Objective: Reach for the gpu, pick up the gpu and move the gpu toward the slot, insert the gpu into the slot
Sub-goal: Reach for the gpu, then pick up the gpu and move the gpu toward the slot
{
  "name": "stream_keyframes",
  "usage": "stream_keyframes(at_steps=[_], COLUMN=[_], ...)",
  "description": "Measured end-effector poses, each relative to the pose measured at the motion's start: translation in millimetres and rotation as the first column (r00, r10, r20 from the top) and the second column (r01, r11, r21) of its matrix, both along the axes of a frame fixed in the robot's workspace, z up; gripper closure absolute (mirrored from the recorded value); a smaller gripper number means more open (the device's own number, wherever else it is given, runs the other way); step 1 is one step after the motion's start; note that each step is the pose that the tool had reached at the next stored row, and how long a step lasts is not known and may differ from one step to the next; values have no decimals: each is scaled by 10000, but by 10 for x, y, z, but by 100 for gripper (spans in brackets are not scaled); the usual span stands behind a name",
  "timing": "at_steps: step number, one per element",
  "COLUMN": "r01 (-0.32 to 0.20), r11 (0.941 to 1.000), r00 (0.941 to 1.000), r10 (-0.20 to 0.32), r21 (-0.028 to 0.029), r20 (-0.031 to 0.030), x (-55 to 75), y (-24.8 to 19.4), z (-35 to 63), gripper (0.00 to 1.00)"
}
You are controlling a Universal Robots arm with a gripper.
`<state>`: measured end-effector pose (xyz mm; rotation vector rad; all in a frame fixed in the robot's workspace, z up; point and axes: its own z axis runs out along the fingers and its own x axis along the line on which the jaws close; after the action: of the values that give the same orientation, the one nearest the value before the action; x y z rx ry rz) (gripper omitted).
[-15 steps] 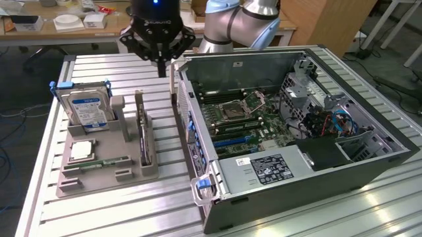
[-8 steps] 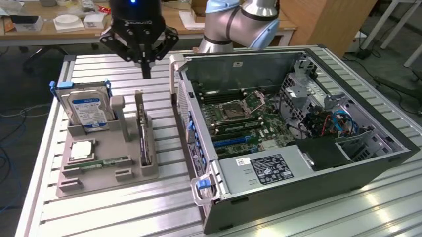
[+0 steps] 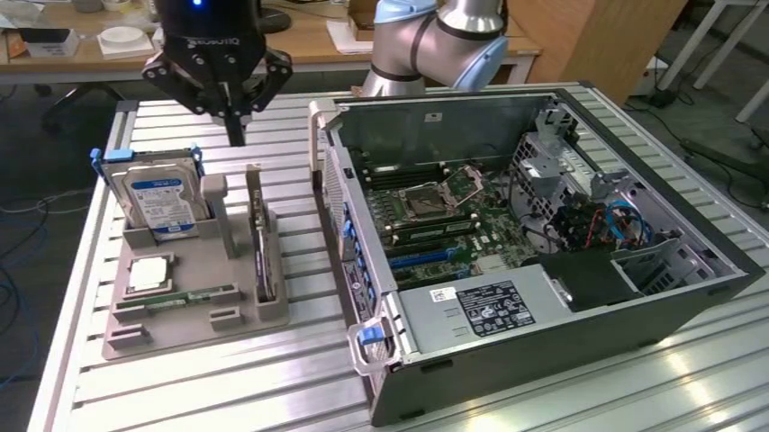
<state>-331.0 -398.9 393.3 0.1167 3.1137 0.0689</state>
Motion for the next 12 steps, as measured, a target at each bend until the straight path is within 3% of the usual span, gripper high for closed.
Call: stream_keyframes(at_steps=[2,12], r01=[0,-1], r11=[10000,10000], r00=[10000,10000], r10=[0,1], r21=[0,0], r20=[-1,0], x=[-55,-57], y=[0,0], z=[0,0], gripper=[90,90])
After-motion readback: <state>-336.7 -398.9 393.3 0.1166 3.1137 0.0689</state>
